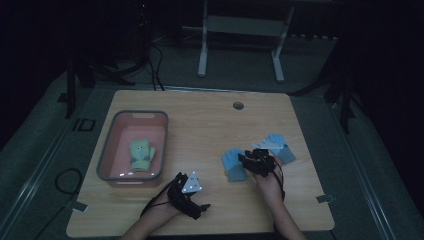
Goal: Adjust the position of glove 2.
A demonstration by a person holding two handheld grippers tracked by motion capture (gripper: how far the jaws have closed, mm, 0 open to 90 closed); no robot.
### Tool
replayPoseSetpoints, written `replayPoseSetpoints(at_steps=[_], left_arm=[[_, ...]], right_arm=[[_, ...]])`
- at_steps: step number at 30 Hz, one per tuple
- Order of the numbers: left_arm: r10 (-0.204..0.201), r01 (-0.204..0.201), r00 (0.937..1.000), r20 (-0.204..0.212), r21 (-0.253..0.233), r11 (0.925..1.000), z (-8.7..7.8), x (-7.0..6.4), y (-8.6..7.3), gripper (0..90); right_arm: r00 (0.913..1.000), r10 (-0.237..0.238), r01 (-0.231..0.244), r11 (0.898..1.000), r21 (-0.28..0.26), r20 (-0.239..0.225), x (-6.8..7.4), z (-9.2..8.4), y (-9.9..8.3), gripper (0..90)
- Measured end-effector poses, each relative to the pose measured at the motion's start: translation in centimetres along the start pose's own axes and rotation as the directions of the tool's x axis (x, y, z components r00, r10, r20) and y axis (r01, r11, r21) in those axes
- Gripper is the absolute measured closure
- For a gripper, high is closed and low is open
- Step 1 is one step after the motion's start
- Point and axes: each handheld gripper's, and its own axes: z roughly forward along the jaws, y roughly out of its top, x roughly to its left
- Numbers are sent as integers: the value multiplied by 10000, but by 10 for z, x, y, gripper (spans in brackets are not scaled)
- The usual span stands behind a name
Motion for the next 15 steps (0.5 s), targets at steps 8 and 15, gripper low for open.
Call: replayPoseSetpoints(at_steps=[8,15], left_arm=[[-24,24,10000,56,-4,10000,0,0,0,26],[-51,51,10000,40,-9,10000,0,1,0,26]], right_arm=[[9968,-768,773,9967,-243,220,-41,-13,7,642],[9947,-937,949,9951,-266,420,-81,-18,11,645]])
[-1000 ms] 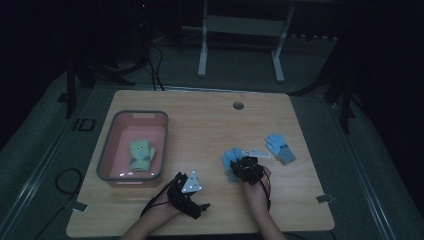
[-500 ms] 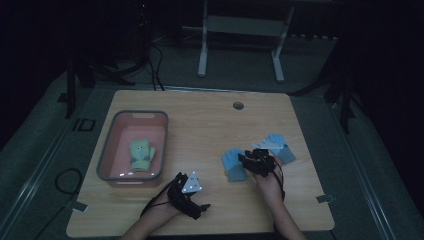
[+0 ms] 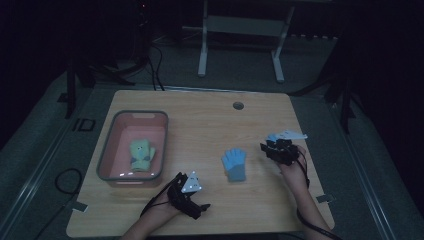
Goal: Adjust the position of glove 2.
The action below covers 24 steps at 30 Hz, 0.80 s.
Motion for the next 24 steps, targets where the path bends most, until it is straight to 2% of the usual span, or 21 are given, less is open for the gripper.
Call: replayPoseSetpoints(at_steps=[6,10,11,13,17,19,22,24], left_arm=[[15,-16,10000,-42,-61,10000,-1,-1,1,26],[26,-26,10000,-43,-22,10000,-1,-1,1,26],[26,-26,10000,-43,-22,10000,-1,-1,1,26],[6,-6,10000,-43,-60,10000,-1,-1,1,26],[39,-39,10000,-39,-49,10000,0,-1,0,26],[46,-46,10000,-37,-33,10000,0,-1,0,26],[44,-44,10000,-37,-39,10000,0,-1,0,26],[60,-60,10000,-38,-27,10000,0,-1,0,26]], right_arm=[[9999,31,-27,9995,321,-134,-34,-3,-3,616],[10000,21,-17,9986,521,-77,-50,-2,-7,606],[10000,21,-17,9986,521,-77,-50,-2,-7,606],[9997,215,-204,9971,729,-135,-63,1,-11,613],[9996,262,-247,9928,1169,-116,-72,9,-15,606],[9992,324,-294,9912,1292,-217,-74,14,-19,594],[9992,373,-351,9888,1448,-125,-77,22,-24,591],[9985,521,-496,9904,1286,-157,-78,22,-26,625]])
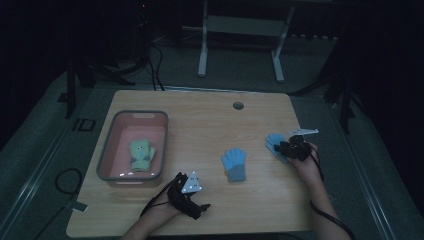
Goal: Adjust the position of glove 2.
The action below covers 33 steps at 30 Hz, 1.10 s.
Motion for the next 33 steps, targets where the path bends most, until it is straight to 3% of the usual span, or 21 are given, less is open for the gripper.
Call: replayPoseSetpoints(at_steps=[3,5,9,10,13,17,19,21,26,33], left_arm=[[33,-33,10000,-9,10,10000,0,0,0,26],[57,-57,10000,-10,18,10000,0,0,0,26],[63,-63,10000,-31,27,10000,0,-1,0,26],[67,-67,10000,-28,23,10000,0,-1,0,26],[110,-110,9999,-16,-7,9999,0,-1,0,26],[98,-98,9999,-19,20,9999,0,-1,1,26],[109,-109,9999,-14,0,9999,0,-1,1,26],[113,-113,9999,-15,1,9999,-1,-1,0,26],[87,-87,10000,4,-42,10000,-1,-1,0,26],[129,-129,9999,13,-26,9999,-1,-2,1,26]], right_arm=[[9997,-216,218,9996,-156,117,1,1,-3,666],[9993,-243,250,9994,-243,268,2,0,-4,758],[9989,267,-246,9984,-513,398,5,0,-7,835],[9975,588,-566,9968,-557,391,6,0,-7,844],[9912,1237,-1194,9890,-870,462,14,-7,-6,854],[9814,1452,-1280,9825,-1351,1259,37,-27,0,858],[9746,1753,-1549,9772,-1454,1397,45,-36,2,858],[9675,1720,-1475,9793,-1387,1853,54,-42,3,858],[9553,1827,-1524,9780,-1427,2323,70,-58,4,859],[9478,1941,-1574,9748,-1581,2528,82,-84,6,859]])
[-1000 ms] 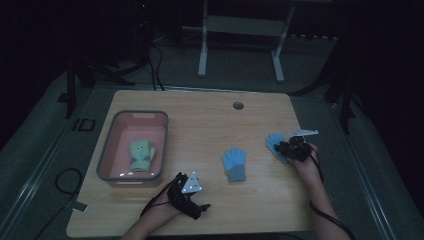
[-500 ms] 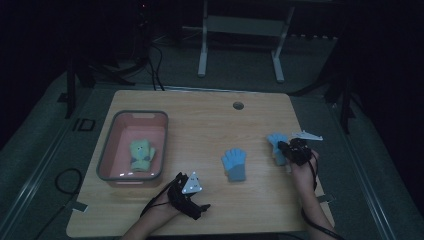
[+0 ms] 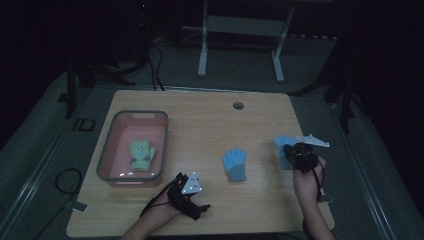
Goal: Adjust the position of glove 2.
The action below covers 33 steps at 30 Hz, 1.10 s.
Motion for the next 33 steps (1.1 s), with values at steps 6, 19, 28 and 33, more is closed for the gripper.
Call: replayPoseSetpoints(at_steps=[6,19,28,33], left_arm=[[43,-43,10000,15,28,10000,0,0,0,26],[99,-99,9999,94,28,9999,0,-1,0,26],[111,-111,9999,89,44,9999,1,-1,0,26],[162,-162,9998,83,72,9998,1,-2,0,26]], right_arm=[[10000,-12,13,9998,205,-61,10,-4,-19,858],[9982,-57,129,9927,1198,-603,21,29,-53,824],[9935,-595,710,9903,1194,-974,19,43,-54,675],[9866,-826,952,9918,852,-1407,13,35,-46,646]])
